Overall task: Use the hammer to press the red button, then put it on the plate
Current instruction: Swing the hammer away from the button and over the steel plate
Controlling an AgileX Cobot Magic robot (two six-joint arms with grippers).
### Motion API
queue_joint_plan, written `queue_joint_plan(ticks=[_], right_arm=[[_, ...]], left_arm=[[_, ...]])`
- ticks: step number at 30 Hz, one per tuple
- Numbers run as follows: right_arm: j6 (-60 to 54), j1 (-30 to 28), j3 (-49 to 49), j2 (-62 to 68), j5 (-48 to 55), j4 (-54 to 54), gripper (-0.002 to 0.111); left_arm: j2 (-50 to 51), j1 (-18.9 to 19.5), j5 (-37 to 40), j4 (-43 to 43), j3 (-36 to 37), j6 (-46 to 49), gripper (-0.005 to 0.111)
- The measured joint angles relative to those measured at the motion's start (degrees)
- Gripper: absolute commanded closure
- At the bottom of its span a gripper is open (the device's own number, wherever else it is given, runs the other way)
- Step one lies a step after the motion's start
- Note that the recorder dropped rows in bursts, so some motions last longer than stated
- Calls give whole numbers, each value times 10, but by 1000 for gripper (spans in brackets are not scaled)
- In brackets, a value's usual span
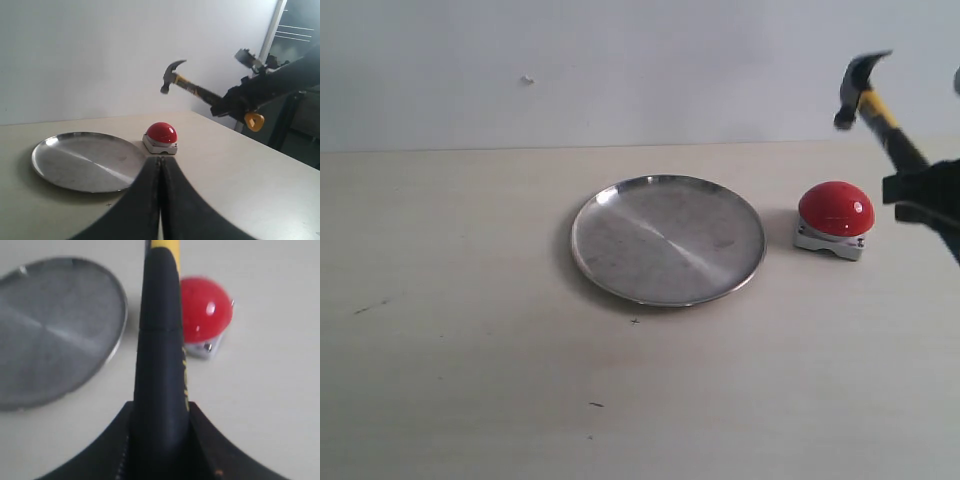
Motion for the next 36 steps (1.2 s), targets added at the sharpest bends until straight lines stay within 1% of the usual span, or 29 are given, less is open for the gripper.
queue_joint_plan(ticks=[4,7,9,12,14,15,16,17,19,20,22,24,26,29,31,33,34,36], right_arm=[[-8,1,4,88,41,-2,108],[-10,-1,5,87,65,-5,108],[-15,-1,-4,42,67,10,108],[-65,-1,-25,-40,76,98,108],[-136,-1,-29,-61,108,222,108],[-164,1,-29,-61,119,263,108],[-197,11,-28,-60,125,313,108],[-243,32,-28,-54,124,383,108],[-340,91,-28,-36,87,512,108],[-404,133,-29,-16,48,580,108],[-428,162,-36,9,15,605,108],[-441,200,-56,64,-18,624,108],[-441,219,-83,125,-27,628,108],[-441,225,-112,177,-43,630,108],[-440,226,-114,181,-89,630,108],[-429,226,-114,178,-180,618,108],[-429,226,-114,177,-202,618,108],[-455,226,-115,176,-250,619,108]], left_arm=[[0,0,0,0,0,0,107],[0,0,0,0,0,0,107],[0,0,0,0,0,0,107],[0,0,1,0,0,0,107],[0,0,0,0,0,0,107],[0,0,0,0,0,0,107],[0,0,0,0,0,0,107],[0,0,0,0,0,0,107],[0,0,0,0,0,0,107],[0,0,0,0,0,0,107],[0,0,0,0,0,0,107],[0,0,0,0,0,0,107],[0,0,0,0,0,0,107],[0,0,0,0,0,0,107],[0,0,0,0,0,0,107],[0,0,0,0,0,0,107],[0,0,0,0,0,0,107],[0,0,0,0,0,0,107]])
